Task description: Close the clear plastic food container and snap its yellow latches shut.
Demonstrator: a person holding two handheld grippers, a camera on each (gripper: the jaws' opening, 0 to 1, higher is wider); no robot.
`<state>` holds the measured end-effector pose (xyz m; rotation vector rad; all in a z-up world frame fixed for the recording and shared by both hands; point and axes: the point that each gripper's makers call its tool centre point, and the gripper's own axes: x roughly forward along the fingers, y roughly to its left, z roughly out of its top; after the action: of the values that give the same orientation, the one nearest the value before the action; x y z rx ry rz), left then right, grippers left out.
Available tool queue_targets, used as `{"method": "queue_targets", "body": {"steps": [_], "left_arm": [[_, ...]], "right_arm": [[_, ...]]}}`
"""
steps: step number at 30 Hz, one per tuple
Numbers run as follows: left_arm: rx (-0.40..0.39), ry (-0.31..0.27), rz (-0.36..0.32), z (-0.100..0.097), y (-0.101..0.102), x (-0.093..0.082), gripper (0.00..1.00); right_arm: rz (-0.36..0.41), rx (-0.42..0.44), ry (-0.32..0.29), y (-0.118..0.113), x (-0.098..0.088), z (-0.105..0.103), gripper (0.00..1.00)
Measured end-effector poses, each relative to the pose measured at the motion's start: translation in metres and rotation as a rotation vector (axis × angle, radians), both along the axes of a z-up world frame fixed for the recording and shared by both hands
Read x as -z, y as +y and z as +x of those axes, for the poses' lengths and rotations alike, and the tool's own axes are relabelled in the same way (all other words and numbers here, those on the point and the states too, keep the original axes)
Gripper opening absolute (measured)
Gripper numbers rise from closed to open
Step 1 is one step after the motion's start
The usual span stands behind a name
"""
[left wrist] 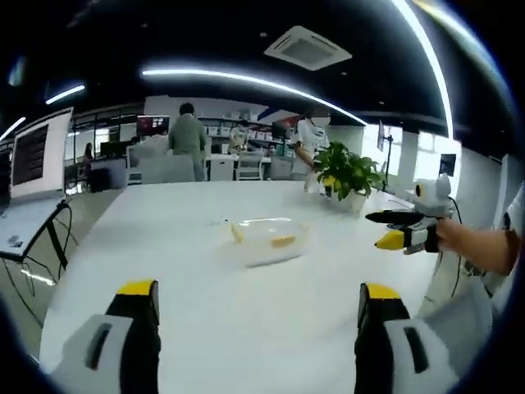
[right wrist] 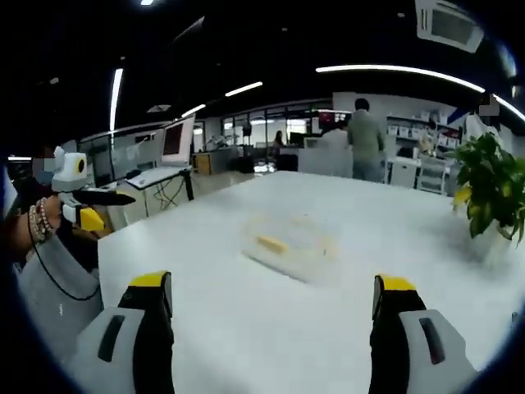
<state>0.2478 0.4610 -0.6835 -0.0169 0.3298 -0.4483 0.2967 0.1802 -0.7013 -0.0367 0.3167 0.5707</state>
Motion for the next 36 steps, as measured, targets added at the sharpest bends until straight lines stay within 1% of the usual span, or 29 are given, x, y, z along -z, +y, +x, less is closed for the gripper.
{"method": "queue_targets", "body": {"steps": [2,3,5,6,7,8,10,11,12,13,15,16,17,18,20,21,23,25,27,28,30,32,33,34,35,36], "left_arm": [[-0.014,-0.003,0.015,-0.011,0.014,0.001,0.99],[-0.027,-0.008,-0.004,-0.018,0.023,0.001,0.99],[-0.045,-0.021,-0.065,-0.026,0.031,-0.002,0.99],[-0.058,-0.028,-0.095,-0.032,0.037,-0.003,0.99],[-0.066,-0.039,-0.100,-0.036,0.042,-0.003,0.99],[-0.091,-0.070,-0.114,-0.038,0.048,-0.008,0.99],[-0.107,-0.115,-0.137,-0.038,0.050,-0.022,0.99],[-0.094,-0.117,-0.134,-0.040,0.049,-0.026,0.99],[-0.073,-0.144,-0.123,-0.042,0.048,-0.034,0.99],[-0.066,-0.149,-0.104,-0.044,0.048,-0.034,0.99],[-0.062,-0.184,-0.026,-0.048,0.054,-0.033,0.99],[-0.069,-0.193,0.022,-0.050,0.059,-0.030,0.97],[-0.090,-0.185,0.060,-0.053,0.066,-0.025,0.96],[-0.090,-0.176,0.058,-0.056,0.067,-0.022,0.96],[-0.088,-0.183,0.025,-0.063,0.068,-0.021,0.97],[-0.093,-0.179,-0.012,-0.067,0.068,-0.020,0.97],[-0.101,-0.155,-0.037,-0.073,0.070,-0.014,0.96],[-0.103,-0.148,-0.030,-0.078,0.070,-0.009,0.95],[-0.105,-0.143,-0.027,-0.081,0.070,-0.005,0.95],[-0.105,-0.143,-0.031,-0.082,0.069,-0.004,0.95],[-0.111,-0.147,-0.084,-0.084,0.066,-0.004,0.95],[-0.120,-0.134,-0.108,-0.083,0.063,0.001,0.96],[-0.121,-0.138,-0.109,-0.083,0.061,0.002,0.96],[-0.096,-0.172,-0.113,-0.082,0.055,0.000,0.94],[-0.076,-0.219,-0.132,-0.081,0.050,-0.006,0.92],[-0.067,-0.289,-0.163,-0.082,0.044,-0.015,0.90]], "right_arm": [[0.029,0.034,-0.015,-0.003,-0.005,-0.009,1.00],[0.046,0.043,-0.018,-0.003,-0.007,-0.013,1.00],[0.054,0.052,-0.023,-0.002,-0.009,-0.025,1.00],[0.044,0.069,-0.043,-0.003,-0.011,-0.030,1.00],[0.035,0.079,-0.068,-0.004,-0.013,-0.034,1.00],[0.031,0.092,-0.097,-0.005,-0.017,-0.040,1.00],[0.042,0.111,-0.118,-0.006,-0.021,-0.051,1.00],[0.046,0.117,-0.117,-0.007,-0.022,-0.054,0.99],[0.056,0.130,-0.118,-0.008,-0.024,-0.059,0.98],[0.061,0.136,-0.120,-0.009,-0.025,-0.062,0.98],[0.068,0.159,-0.127,-0.013,-0.028,-0.069,0.96],[0.070,0.162,-0.126,-0.013,-0.028,-0.071,0.95],[0.078,0.175,-0.124,-0.015,-0.028,-0.075,0.94],[0.085,0.181,-0.125,-0.016,-0.029,-0.078,0.93],[0.099,0.190,-0.133,-0.016,-0.031,-0.087,0.92],[0.099,0.192,-0.137,-0.016,-0.032,-0.093,0.92],[0.079,0.206,-0.139,-0.016,-0.030,-0.102,0.92],[0.078,0.217,-0.140,-0.016,-0.026,-0.113,0.90],[0.074,0.216,-0.137,-0.013,-0.022,-0.120,0.90],[0.066,0.212,-0.126,-0.011,-0.018,-0.126,0.90],[0.066,0.200,-0.128,-0.006,-0.015,-0.131,0.88],[0.065,0.191,-0.148,0.000,-0.014,-0.134,0.87],[0.065,0.196,-0.154,0.001,-0.014,-0.134,0.87],[0.072,0.205,-0.156,0.004,-0.013,-0.134,0.88],[0.082,0.210,-0.156,0.006,-0.012,-0.134,0.88],[0.099,0.217,-0.162,0.009,-0.013,-0.135,0.88]]}}
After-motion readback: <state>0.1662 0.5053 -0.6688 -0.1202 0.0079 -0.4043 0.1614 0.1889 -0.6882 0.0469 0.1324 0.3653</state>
